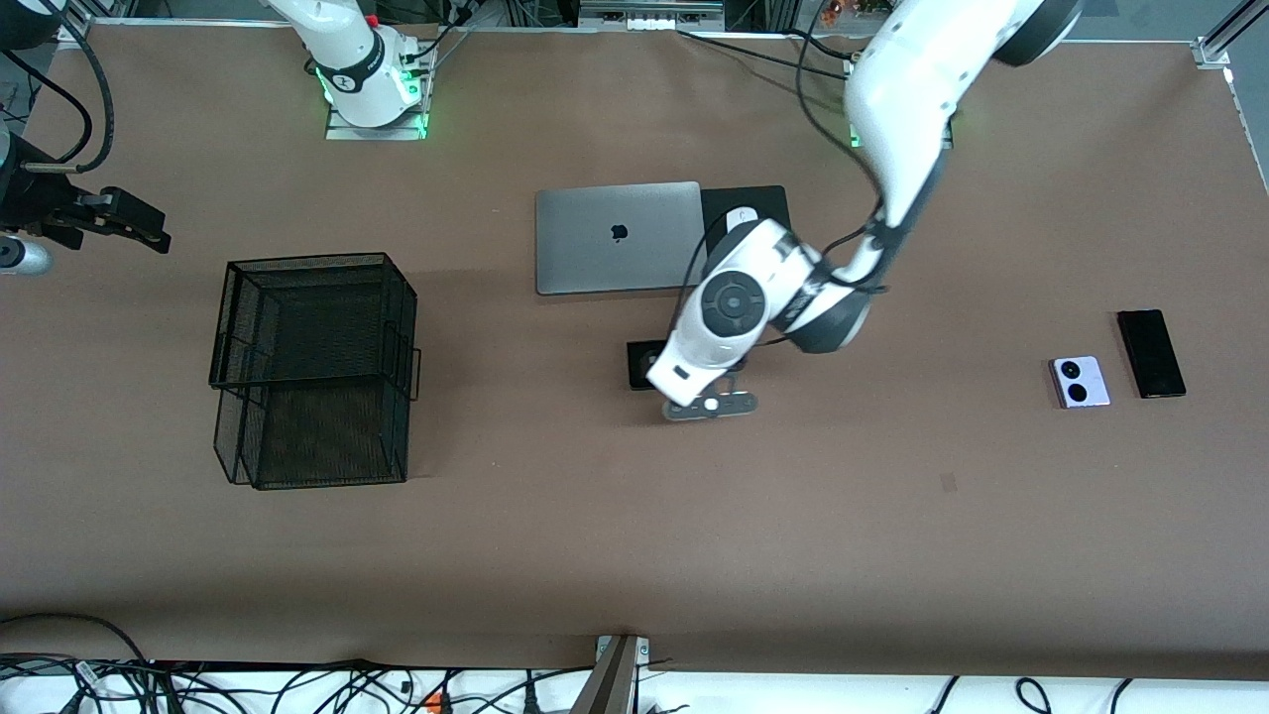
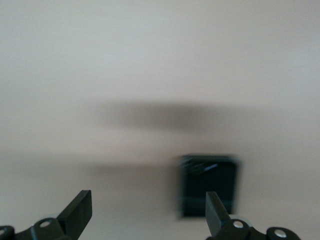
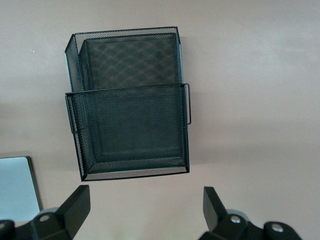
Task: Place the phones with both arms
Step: 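Grasp the lavender flip phone with the left gripper while the right gripper approaches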
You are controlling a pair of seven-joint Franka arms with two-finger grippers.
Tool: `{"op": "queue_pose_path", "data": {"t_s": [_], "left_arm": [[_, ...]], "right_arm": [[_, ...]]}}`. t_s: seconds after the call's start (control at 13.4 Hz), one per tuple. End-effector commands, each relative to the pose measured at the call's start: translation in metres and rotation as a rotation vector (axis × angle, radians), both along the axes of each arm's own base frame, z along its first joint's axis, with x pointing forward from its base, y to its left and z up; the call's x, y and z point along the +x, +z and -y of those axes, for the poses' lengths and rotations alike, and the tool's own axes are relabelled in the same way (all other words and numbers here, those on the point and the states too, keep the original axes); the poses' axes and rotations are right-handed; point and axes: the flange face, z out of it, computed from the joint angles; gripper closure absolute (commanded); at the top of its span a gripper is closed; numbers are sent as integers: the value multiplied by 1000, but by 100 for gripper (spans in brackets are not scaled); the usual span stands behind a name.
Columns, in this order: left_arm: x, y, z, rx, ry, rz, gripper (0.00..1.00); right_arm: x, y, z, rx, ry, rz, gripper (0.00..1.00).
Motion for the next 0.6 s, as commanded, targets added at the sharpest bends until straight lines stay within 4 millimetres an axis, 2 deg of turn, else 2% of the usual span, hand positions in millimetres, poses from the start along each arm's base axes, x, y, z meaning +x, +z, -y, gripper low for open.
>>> {"op": "queue_pose_path", "data": {"t_s": [0.0, 0.15, 0.3, 0.37, 0.52], "left_arm": [[3, 33, -68, 158, -102, -89, 0], [18, 55, -135, 276, -162, -129, 0], [35, 71, -196, 280, -198, -151, 0], [45, 74, -236, 263, -192, -163, 0], [54, 73, -301, 228, -201, -198, 0]], "right_arm": [[7, -5, -37, 12, 52, 12, 0], [18, -20, -75, 12, 57, 27, 0], [24, -39, -131, 13, 49, 42, 0], [27, -51, -160, 13, 42, 55, 0], [30, -75, -202, 18, 5, 61, 0]]}}
